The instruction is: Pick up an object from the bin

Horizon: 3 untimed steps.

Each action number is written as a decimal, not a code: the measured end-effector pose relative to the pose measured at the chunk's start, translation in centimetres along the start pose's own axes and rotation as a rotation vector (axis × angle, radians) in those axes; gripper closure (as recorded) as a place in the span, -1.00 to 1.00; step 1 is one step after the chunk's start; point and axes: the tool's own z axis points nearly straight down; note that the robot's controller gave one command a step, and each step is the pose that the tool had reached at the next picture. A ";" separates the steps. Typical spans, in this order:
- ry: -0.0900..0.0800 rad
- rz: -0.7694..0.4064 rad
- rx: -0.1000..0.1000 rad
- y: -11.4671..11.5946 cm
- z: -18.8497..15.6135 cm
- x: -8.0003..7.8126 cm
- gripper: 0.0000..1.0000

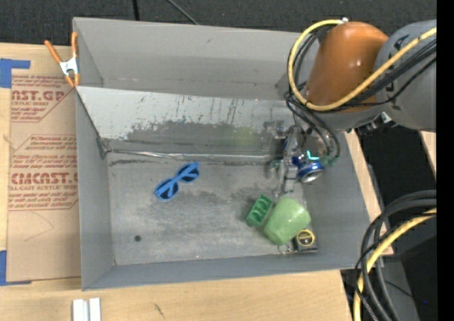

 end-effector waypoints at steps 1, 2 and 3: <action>0.000 -0.108 -0.004 -2.3 12.2 3.8 -1.00; -0.006 -0.108 -0.001 -2.4 11.8 3.6 1.00; -0.017 -0.160 0.003 -2.2 -4.4 2.8 1.00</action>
Offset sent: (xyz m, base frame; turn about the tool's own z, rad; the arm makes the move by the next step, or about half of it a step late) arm -0.0368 -0.0260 -0.1170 -0.1071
